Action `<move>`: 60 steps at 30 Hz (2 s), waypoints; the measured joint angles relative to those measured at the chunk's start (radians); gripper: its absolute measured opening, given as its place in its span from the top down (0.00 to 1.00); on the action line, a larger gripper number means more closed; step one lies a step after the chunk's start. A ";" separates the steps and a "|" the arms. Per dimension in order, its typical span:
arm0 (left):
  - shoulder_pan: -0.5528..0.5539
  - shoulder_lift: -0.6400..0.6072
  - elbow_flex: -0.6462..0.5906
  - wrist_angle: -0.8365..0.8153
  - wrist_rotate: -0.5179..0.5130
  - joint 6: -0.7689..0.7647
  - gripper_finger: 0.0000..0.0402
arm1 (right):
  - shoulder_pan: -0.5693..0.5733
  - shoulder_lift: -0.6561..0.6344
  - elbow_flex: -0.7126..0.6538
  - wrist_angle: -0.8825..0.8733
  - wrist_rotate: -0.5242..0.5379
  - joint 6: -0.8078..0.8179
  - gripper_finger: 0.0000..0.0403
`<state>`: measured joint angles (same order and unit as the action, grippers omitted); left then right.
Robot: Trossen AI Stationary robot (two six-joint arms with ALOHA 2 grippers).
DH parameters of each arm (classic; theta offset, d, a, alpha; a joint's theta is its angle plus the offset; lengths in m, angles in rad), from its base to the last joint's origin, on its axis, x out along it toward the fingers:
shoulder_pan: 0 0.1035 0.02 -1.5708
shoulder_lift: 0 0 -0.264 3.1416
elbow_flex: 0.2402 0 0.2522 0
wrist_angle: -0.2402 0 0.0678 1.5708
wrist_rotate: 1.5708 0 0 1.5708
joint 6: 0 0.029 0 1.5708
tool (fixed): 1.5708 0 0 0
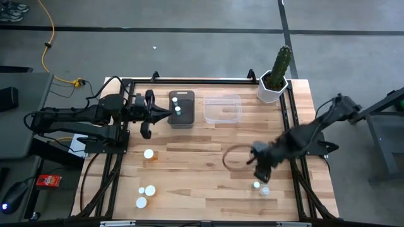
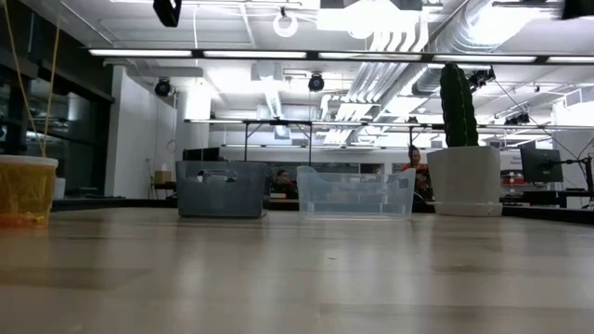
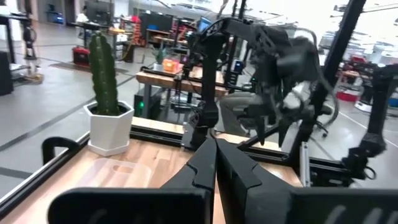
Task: Pick and place medicine bottles into bin by pill shape (circle, oval)
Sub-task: Put the blue capsule bottle into the transparent bin
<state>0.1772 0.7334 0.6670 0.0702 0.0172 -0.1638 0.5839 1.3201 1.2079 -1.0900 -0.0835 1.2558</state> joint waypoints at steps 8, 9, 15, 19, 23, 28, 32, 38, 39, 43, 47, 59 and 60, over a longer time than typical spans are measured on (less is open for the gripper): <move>0.000 0.000 0.000 -0.026 0.009 0.017 1.00 | 0.171 0.163 -0.006 -0.024 0.005 0.568 0.58; 0.000 0.000 0.000 -0.025 0.008 0.024 1.00 | 0.178 0.180 -0.006 -0.027 0.005 0.596 0.58; 0.000 0.000 0.000 -0.022 0.005 0.028 1.00 | 0.175 0.253 -0.006 -0.050 0.004 0.630 0.61; 0.000 0.000 0.000 -0.022 0.005 0.026 1.00 | 0.166 0.284 -0.006 -0.095 0.002 0.627 0.59; 0.000 0.000 0.000 -0.022 0.005 0.020 1.00 | 0.167 0.278 -0.006 -0.102 0.004 0.629 0.52; 0.000 0.000 0.000 -0.022 0.005 0.019 1.00 | 0.169 0.277 -0.028 -0.095 -0.007 0.636 0.41; 0.000 0.000 0.000 -0.022 0.005 0.019 1.00 | 0.161 0.277 -0.070 -0.032 -0.008 0.651 0.38; 0.000 0.000 0.000 -0.021 0.005 0.019 1.00 | 0.152 0.277 -0.135 0.036 -0.030 0.673 0.39; 0.000 0.000 0.000 -0.021 0.005 0.019 1.00 | 0.151 0.277 -0.142 0.047 -0.030 0.675 0.39; 0.000 0.000 0.000 -0.021 0.004 0.019 1.00 | 0.146 0.277 -0.170 0.097 -0.044 0.678 0.39; 0.000 0.000 0.000 -0.021 0.000 0.019 1.00 | 0.142 0.277 -0.186 0.112 -0.046 0.700 0.39; 0.000 0.000 0.000 -0.021 -0.003 0.029 1.00 | 0.127 0.277 -0.192 0.101 -0.042 0.708 0.46; 0.000 0.000 0.000 -0.021 -0.003 0.029 1.00 | 0.127 0.277 -0.192 0.101 -0.042 0.708 0.48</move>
<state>0.1772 0.7338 0.6666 0.0494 0.0139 -0.1349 0.7113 1.5967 1.0161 -0.9890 -0.1257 1.9637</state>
